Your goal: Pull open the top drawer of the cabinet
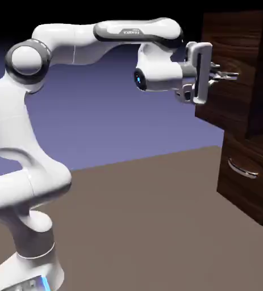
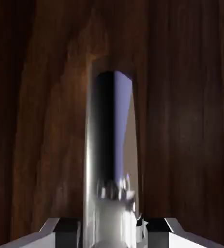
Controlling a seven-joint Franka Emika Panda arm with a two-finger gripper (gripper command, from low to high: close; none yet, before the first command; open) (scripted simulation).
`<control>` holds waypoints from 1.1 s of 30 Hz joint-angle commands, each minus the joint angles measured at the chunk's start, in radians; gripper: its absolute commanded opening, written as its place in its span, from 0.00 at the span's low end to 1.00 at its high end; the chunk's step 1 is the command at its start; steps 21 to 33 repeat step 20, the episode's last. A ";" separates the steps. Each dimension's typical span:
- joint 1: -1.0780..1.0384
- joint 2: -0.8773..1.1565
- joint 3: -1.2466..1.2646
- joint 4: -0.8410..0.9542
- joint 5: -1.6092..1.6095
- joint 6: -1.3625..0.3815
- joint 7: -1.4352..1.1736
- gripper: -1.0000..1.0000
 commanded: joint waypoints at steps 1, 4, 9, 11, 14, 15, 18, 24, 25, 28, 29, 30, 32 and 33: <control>0.036 -0.006 -0.033 -0.017 0.000 0.000 -0.001 0.00; 0.145 -0.028 -0.133 -0.070 0.001 -0.003 -0.003 0.00; 0.326 -0.080 -0.296 -0.166 -0.001 -0.002 -0.004 0.00; 0.398 -0.123 -0.359 -0.219 -0.024 -0.001 0.027 0.00; 0.507 -0.194 -0.449 -0.301 -0.057 0.007 0.069 0.00; 0.543 -0.220 -0.477 -0.329 -0.067 0.012 0.081 0.00; 0.599 -0.262 -0.520 -0.372 -0.083 0.023 0.098 1.00; 0.635 -0.292 -0.545 -0.400 -0.094 0.034 0.108 1.00; 0.635 -0.292 -0.545 -0.400 -0.094 0.034 0.108 1.00; 0.635 -0.292 -0.545 -0.400 -0.094 0.034 0.108 1.00; 0.635 -0.292 -0.545 -0.400 -0.094 0.034 0.108 1.00; 0.635 -0.292 -0.545 -0.400 -0.094 0.034 0.108 1.00; 0.635 -0.292 -0.545 -0.400 -0.094 0.034 0.108 1.00; 0.635 -0.292 -0.545 -0.400 -0.094 0.034 0.108 1.00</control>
